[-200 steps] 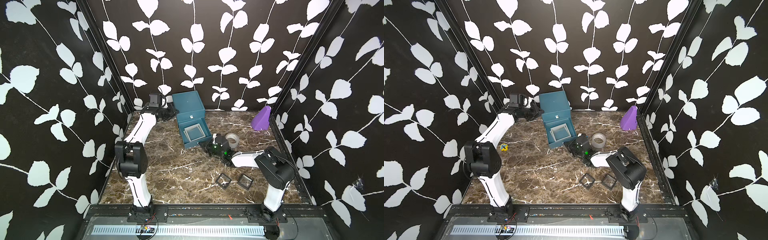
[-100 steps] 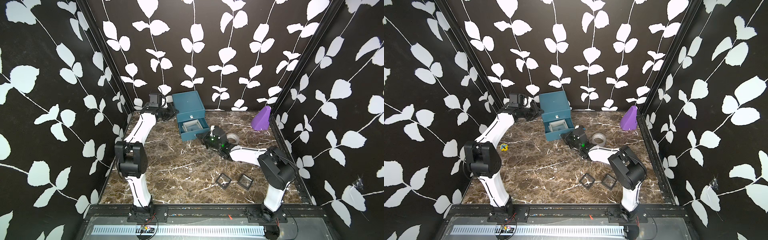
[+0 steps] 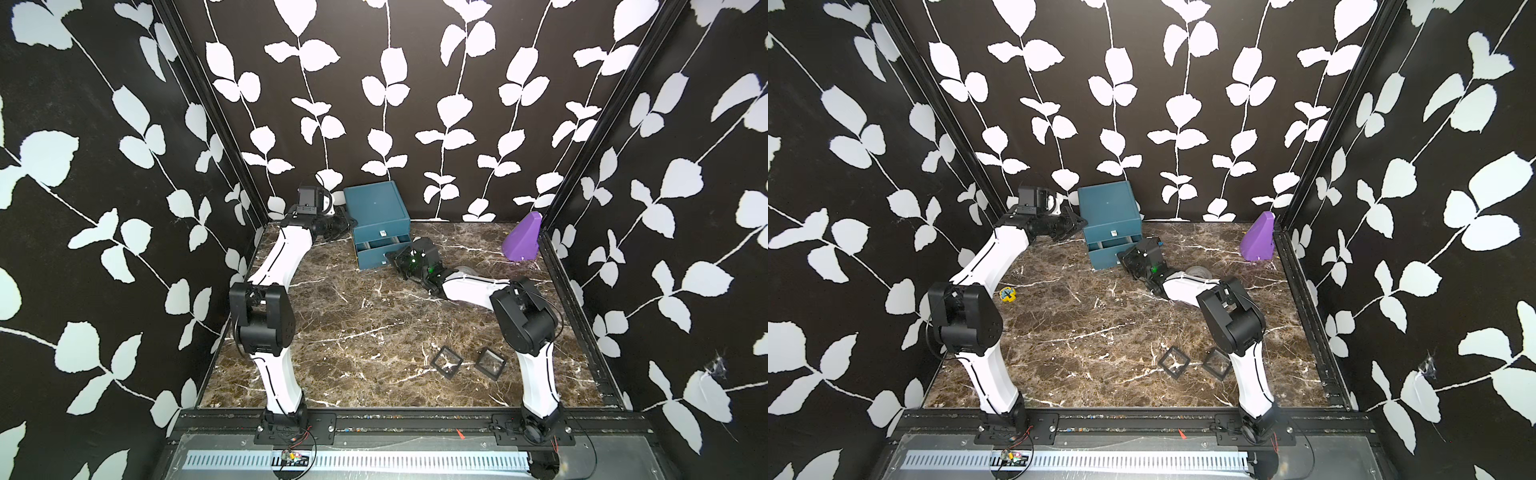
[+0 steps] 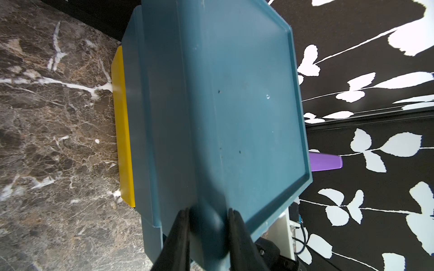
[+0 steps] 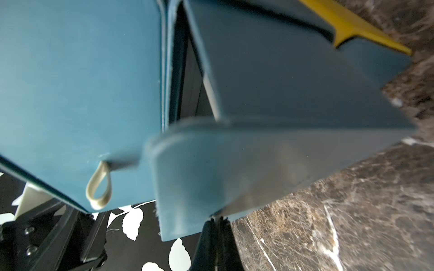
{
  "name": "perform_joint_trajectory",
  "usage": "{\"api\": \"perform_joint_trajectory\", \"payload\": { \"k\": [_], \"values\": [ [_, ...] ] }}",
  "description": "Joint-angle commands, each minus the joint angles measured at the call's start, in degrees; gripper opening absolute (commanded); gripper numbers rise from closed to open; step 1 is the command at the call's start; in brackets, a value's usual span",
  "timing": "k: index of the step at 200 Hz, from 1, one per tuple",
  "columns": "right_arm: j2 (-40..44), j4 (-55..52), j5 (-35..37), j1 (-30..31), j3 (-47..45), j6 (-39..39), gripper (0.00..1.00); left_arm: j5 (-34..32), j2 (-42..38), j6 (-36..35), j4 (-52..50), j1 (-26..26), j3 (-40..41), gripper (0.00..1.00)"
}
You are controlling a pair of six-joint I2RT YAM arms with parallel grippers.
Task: Place the brooch boxes into the drawer by color
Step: Close the drawer in the storage box.
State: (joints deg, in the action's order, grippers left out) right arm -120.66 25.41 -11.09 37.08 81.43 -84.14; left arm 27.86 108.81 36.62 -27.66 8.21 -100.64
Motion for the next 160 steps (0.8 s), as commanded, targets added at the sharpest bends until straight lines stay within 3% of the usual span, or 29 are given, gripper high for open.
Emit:
{"api": "perform_joint_trajectory", "payload": {
  "k": [1,160],
  "values": [
    [-1.5,1.7,1.2,-0.1,4.9,-0.5,0.0,1.8,1.2,-1.3,-3.9,0.3,2.1,0.21],
    [-8.8,-2.0,5.6,-0.1,14.5,-5.9,0.0,2.7,0.0,-1.4,-3.7,0.4,3.4,0.2]
  ]
}}
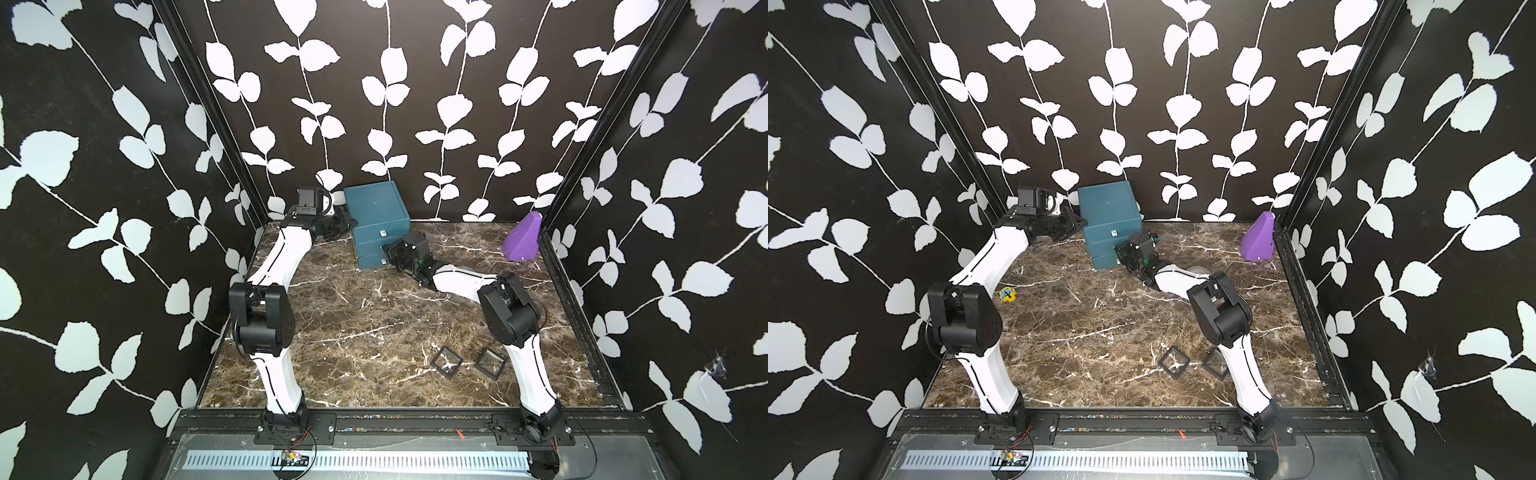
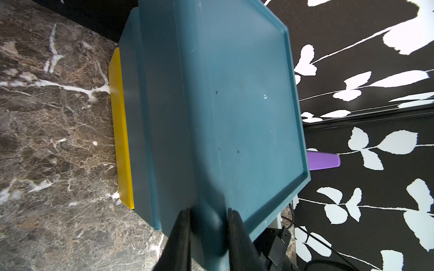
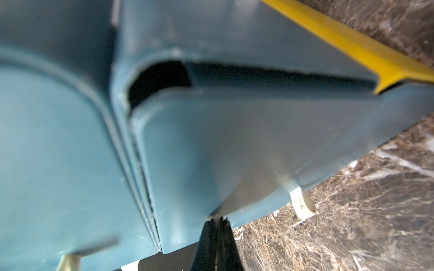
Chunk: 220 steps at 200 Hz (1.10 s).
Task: Place the brooch boxes into the drawer by color
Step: Close the drawer in the storage box, then open the drawer in the storage box.
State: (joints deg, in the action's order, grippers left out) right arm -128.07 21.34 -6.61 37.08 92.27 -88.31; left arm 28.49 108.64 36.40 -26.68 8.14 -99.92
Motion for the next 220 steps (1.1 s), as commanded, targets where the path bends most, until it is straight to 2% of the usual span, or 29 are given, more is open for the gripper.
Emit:
{"api": "perform_joint_trajectory", "payload": {
  "k": [1,46,57,71,86,112,126,157,191,220],
  "values": [
    [-1.5,2.1,1.1,0.0,3.8,-1.8,0.0,2.1,0.2,-1.2,-4.7,0.4,2.7,0.2],
    [-2.4,1.1,1.3,0.0,6.6,-2.7,0.0,2.1,-0.3,-1.7,-5.2,0.5,3.0,0.2],
    [-2.2,0.9,0.8,0.0,6.7,-2.8,0.04,2.0,-0.4,-1.7,-5.2,0.5,3.3,0.2],
    [-1.1,0.5,-0.1,0.1,5.7,-2.9,0.14,2.1,-0.6,-1.8,-5.2,0.4,3.7,0.2],
    [1.9,1.2,-0.2,0.3,2.2,-3.1,0.29,2.0,-0.7,-1.8,-5.2,0.5,3.8,0.2],
    [9.6,1.4,1.0,0.5,-6.8,-1.6,0.63,2.3,-0.7,-1.5,-4.7,0.5,3.8,0.21],
    [12.4,0.8,0.8,0.5,-10.7,-1.2,0.71,2.4,-0.6,-1.2,-4.5,0.5,3.8,0.21],
    [8.7,6.0,-1.7,0.7,-13.9,-4.6,0.67,2.5,-0.6,-1.0,-3.9,0.4,3.6,0.21],
    [2.4,8.3,-3.1,0.5,-9.9,-5.9,0.61,2.7,-0.1,-1.3,-4.7,0.4,2.6,0.21],
    [-0.3,8.1,-2.8,0.6,-8.2,-5.7,0.59,2.6,-0.1,-1.5,-5.1,0.4,2.4,0.21]
  ]
}}
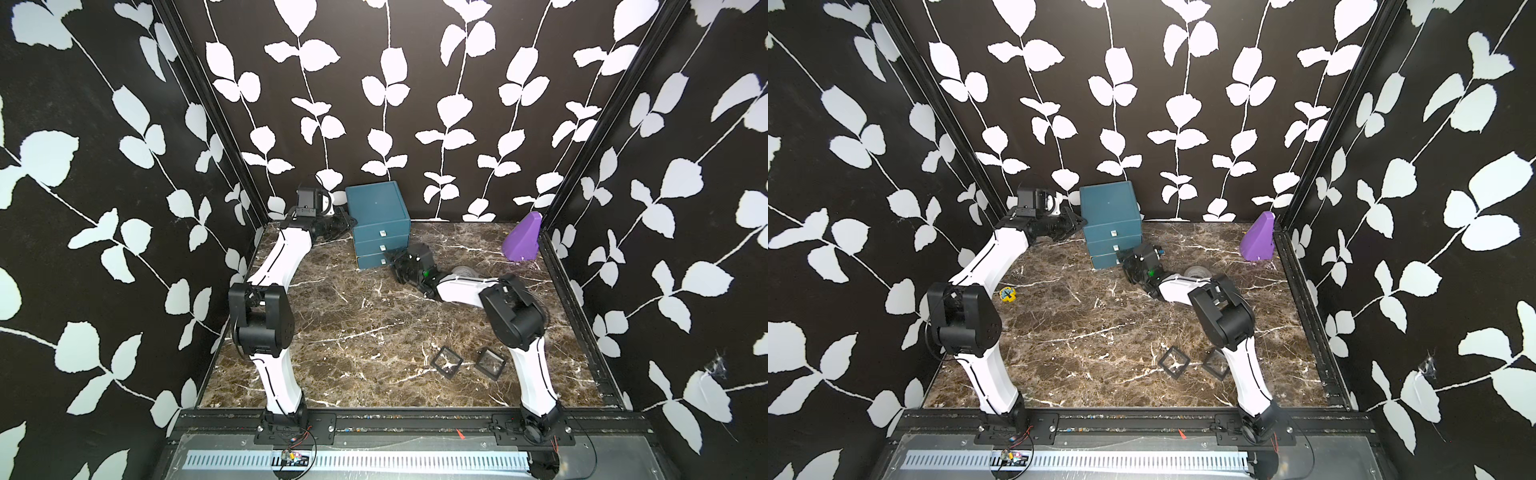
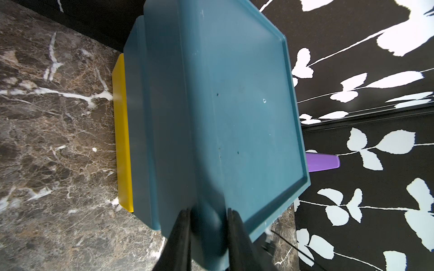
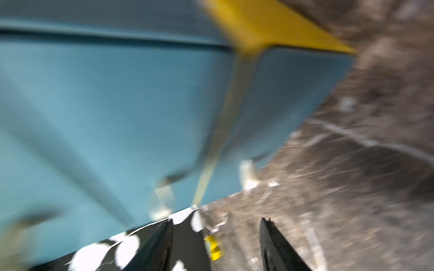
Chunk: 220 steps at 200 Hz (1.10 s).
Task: Place the brooch boxes into the drawer by color
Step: Open the drawer in the storage box.
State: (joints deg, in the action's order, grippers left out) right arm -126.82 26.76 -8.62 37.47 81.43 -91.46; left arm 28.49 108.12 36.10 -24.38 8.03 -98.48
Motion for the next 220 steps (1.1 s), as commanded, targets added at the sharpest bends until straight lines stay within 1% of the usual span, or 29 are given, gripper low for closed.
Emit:
{"api": "perform_joint_trajectory", "payload": {
  "k": [1,44,61,95,124,175,208,217,220],
  "values": [
    [-1.6,2.7,-0.8,0.2,2.7,-2.5,0.59,2.6,0.4,-1.2,-7.3,0.6,0.9,0.21],
    [-5.9,6.7,-0.5,-0.3,4.2,-3.0,0.53,2.7,0.9,-1.7,-8.1,0.6,0.2,0.21],
    [-7.0,6.8,-1.0,-0.4,5.2,-3.1,0.51,2.7,1.0,-1.8,-8.2,0.5,0.1,0.21],
    [-8.2,7.2,-0.5,-0.4,6.1,-3.8,0.45,2.9,1.1,-2.0,-8.5,0.6,-0.1,0.2],
    [-8.9,7.2,0.2,-0.8,7.1,-3.8,0.32,2.9,1.1,-1.9,-8.4,0.5,-0.1,0.2],
    [-10.3,7.1,1.1,-1.5,8.8,-4.1,0.22,3.0,1.1,-2.1,-8.6,0.6,0.0,0.2],
    [-10.0,7.4,1.1,-1.4,8.9,-4.2,0.06,3.0,1.5,-2.2,-8.6,0.6,-0.3,0.2],
    [-9.4,7.4,1.2,-1.3,8.0,-4.2,0.0,2.9,1.4,-2.2,-8.7,0.5,-0.4,0.2],
    [-9.2,7.5,1.4,-1.3,7.8,-4.2,0.0,2.9,1.4,-2.2,-8.7,0.6,-0.4,0.2]
  ]
}}
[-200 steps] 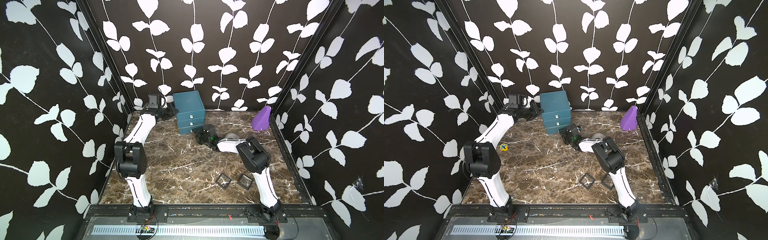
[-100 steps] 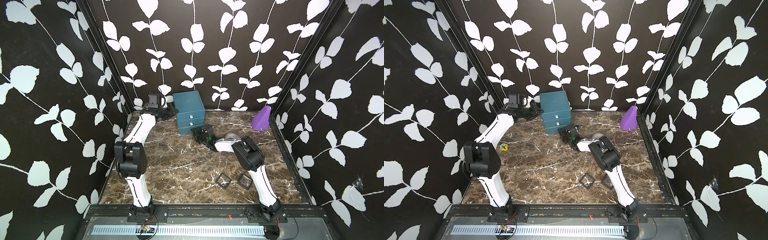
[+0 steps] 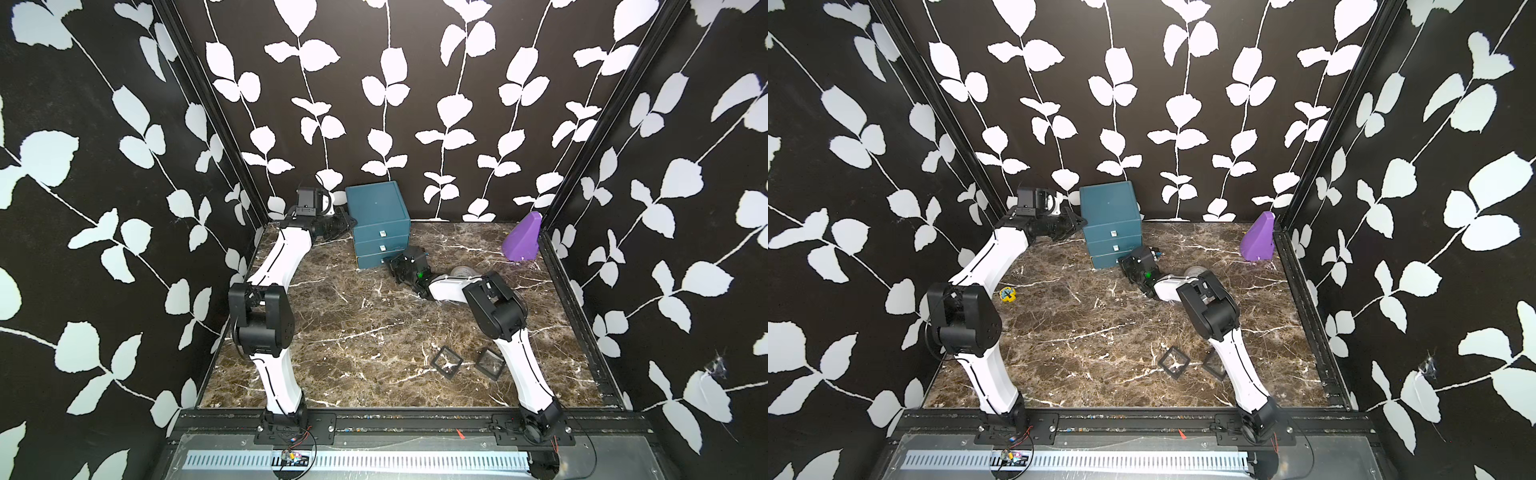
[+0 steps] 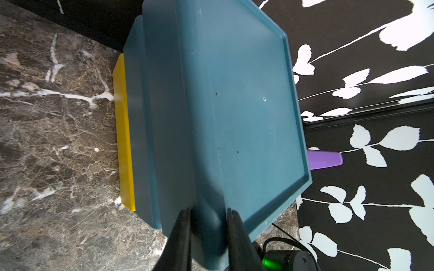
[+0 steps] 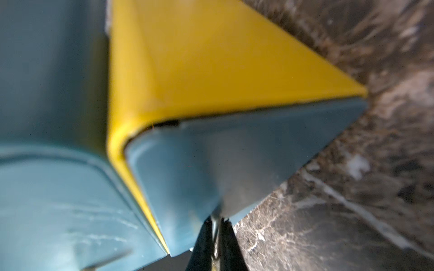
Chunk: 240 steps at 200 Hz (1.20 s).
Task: Place the brooch boxes into the drawer by color
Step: Open the drawer in the storage box.
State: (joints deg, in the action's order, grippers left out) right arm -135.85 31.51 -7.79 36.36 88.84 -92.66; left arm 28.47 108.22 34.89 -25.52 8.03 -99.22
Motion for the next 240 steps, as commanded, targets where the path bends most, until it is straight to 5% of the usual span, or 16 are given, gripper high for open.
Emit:
{"api": "perform_joint_trajectory", "payload": {
  "k": [1,58,153,240],
  "values": [
    [-0.1,2.8,0.6,-0.1,0.3,-3.0,0.0,2.9,1.3,-1.0,-7.6,0.6,0.3,0.2],
    [5.9,3.9,-0.1,0.1,-7.5,-3.0,0.0,2.3,1.6,-0.8,-7.5,0.5,0.1,0.2],
    [24.4,3.0,-4.2,3.4,-33.5,-6.7,0.0,2.0,1.8,-0.3,-7.1,0.5,0.3,0.2],
    [30.6,-3.0,-4.3,6.2,-39.5,-8.6,0.0,2.2,1.9,0.0,-6.6,0.6,0.3,0.2]
  ]
}}
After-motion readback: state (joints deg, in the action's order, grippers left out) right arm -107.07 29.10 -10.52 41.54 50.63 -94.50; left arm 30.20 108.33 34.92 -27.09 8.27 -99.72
